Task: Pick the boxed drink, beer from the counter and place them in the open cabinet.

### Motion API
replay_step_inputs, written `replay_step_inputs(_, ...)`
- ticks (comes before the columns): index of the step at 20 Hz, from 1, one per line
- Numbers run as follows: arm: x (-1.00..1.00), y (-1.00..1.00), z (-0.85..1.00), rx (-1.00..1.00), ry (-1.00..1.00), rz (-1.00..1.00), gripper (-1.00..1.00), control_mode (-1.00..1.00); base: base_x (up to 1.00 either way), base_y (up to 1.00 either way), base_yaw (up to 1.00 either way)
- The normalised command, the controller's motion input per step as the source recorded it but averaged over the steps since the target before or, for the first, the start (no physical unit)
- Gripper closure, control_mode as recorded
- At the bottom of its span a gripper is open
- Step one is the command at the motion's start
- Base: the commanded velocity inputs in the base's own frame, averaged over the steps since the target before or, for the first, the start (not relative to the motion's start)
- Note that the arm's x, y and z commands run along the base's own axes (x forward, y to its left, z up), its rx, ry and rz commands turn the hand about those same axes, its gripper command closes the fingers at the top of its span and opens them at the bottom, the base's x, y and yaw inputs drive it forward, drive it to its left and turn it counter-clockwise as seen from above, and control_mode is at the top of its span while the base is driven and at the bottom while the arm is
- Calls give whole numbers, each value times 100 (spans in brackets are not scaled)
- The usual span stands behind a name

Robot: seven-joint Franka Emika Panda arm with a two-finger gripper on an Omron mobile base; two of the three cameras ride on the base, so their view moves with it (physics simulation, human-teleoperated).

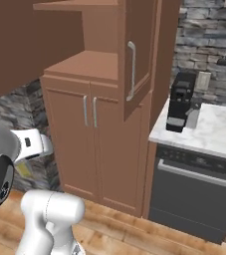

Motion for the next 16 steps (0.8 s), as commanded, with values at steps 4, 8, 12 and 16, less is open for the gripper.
replay_step_inputs(4,0,0,0,0,0,0,100,100,1,54,-1)
replay_step_inputs(8,0,0,0,0,0,0,100,100,7,37,-1)
replay_step_inputs(12,0,0,0,0,0,0,100,100,21,10,0)
replay_step_inputs(16,0,0,0,0,0,0,100,100,42,0,0)
